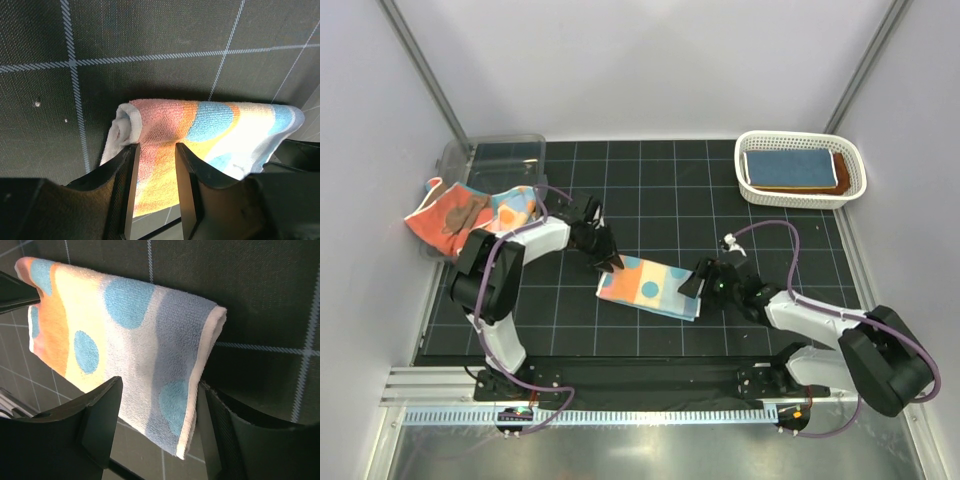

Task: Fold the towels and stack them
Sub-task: Neatly place the folded towel into the bin

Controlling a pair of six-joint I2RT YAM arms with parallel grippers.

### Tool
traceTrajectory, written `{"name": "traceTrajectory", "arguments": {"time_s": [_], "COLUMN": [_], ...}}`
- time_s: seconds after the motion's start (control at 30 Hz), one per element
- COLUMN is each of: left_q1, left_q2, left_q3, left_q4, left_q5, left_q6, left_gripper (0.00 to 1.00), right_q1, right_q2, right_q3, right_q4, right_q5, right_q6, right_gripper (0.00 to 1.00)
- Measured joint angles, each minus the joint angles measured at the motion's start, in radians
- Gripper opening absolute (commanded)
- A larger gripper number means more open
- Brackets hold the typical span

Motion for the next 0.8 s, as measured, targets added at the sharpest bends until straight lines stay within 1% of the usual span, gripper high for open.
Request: {"name": "traceTrajectory", "arguments": {"time_s": [0.07, 0.17, 0.27, 0.3, 0.37, 0.4, 0.43, 0.5, 0.57, 0.63, 0.7, 0.8], "left_q1": [0.0, 0.0, 0.001, 0.002, 0.004, 0.007, 0.011, 0.021, 0.039, 0.071, 0.115, 0.168], "left_q2": [-0.008, -0.014, -0.014, -0.014, -0.014, -0.014, -0.014, -0.014, -0.014, -0.009, -0.002, -0.002], "left_q3": [-0.013, -0.022, -0.023, -0.023, -0.023, -0.023, -0.023, -0.018, 0.003, 0.061, 0.154, 0.301], "left_q4": [0.012, 0.019, 0.021, 0.021, 0.02, 0.019, 0.018, 0.002, -0.042, -0.116, -0.193, -0.265], "left_q5": [0.0, -0.001, -0.002, -0.002, -0.002, -0.002, -0.001, 0.0, -0.002, -0.021, -0.043, -0.079], "left_q6": [-0.005, -0.013, -0.028, -0.031, -0.042, -0.048, -0.053, -0.059, -0.058, -0.047, -0.025, 0.009], "left_gripper": [0.4, 0.4, 0.4, 0.4, 0.4, 0.4, 0.41, 0.41, 0.44, 0.45, 0.46, 0.47], "right_q1": [0.011, 0.026, 0.035, 0.035, 0.037, 0.039, 0.039, 0.039, 0.045, 0.045, 0.039, 0.02], "right_q2": [0.017, 0.038, 0.063, 0.074, 0.093, 0.102, 0.105, 0.103, 0.102, 0.105, 0.124, 0.2], "right_q3": [-0.002, -0.004, -0.005, -0.005, -0.005, -0.004, 0.001, 0.022, 0.075, 0.174, 0.302, 0.503], "right_q4": [0.029, 0.057, 0.082, 0.094, 0.102, 0.103, 0.096, 0.054, -0.028, -0.144, -0.245, -0.354], "right_q5": [0.0, 0.008, 0.017, 0.019, 0.024, 0.023, 0.028, 0.043, 0.07, 0.106, 0.138, 0.167], "right_q6": [0.014, 0.029, 0.042, 0.045, 0.043, 0.047, 0.039, 0.026, -0.007, -0.058, -0.119, -0.208], "right_gripper": [0.63, 0.57, 0.45, 0.31, 0.18, 0.06, 0.01, 0.01, 0.01, 0.01, 0.01, 0.01]}}
